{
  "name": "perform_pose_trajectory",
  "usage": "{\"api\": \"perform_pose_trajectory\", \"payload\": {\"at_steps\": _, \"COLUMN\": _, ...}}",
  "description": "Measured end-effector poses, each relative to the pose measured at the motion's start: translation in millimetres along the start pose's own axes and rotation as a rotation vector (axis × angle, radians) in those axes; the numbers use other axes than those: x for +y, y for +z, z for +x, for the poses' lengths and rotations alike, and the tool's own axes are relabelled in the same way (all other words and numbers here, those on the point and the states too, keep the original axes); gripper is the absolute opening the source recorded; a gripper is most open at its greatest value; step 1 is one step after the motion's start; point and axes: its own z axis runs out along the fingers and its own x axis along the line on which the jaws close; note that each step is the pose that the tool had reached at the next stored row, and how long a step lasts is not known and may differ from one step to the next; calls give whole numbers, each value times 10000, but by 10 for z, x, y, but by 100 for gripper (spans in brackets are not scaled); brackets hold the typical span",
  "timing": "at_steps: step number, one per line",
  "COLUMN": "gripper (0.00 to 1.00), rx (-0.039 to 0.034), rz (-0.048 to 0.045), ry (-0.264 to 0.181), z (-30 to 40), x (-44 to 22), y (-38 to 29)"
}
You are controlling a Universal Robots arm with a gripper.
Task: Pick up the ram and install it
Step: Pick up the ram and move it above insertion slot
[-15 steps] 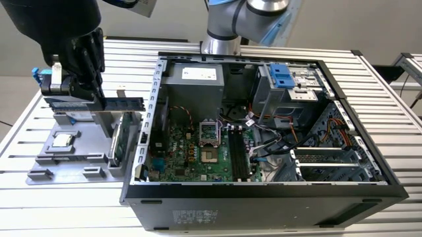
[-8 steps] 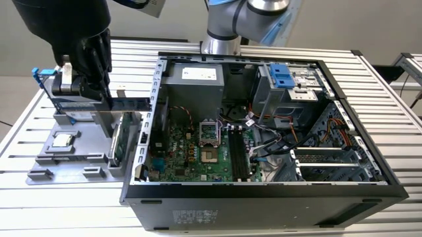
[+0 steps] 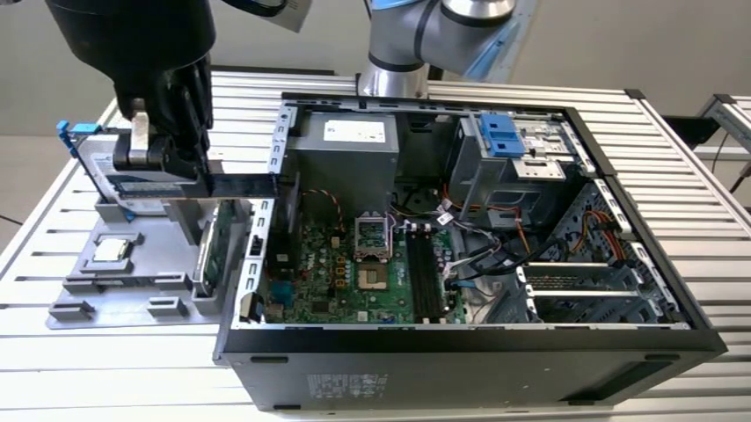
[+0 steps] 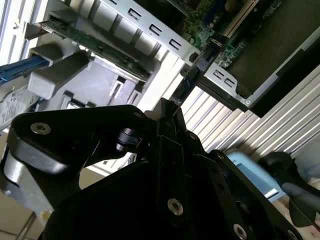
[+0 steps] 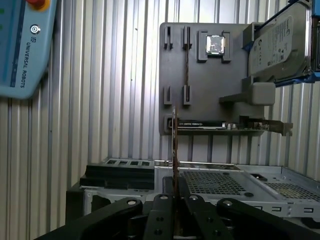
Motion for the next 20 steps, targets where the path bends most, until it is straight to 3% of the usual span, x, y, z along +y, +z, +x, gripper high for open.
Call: {"api": "perform_pose_trajectory", "payload": {"at_steps": 20, "gripper": 0, "rx": 0, "rz": 0, "ry": 0, "z": 8, "x": -272, "y": -8}}
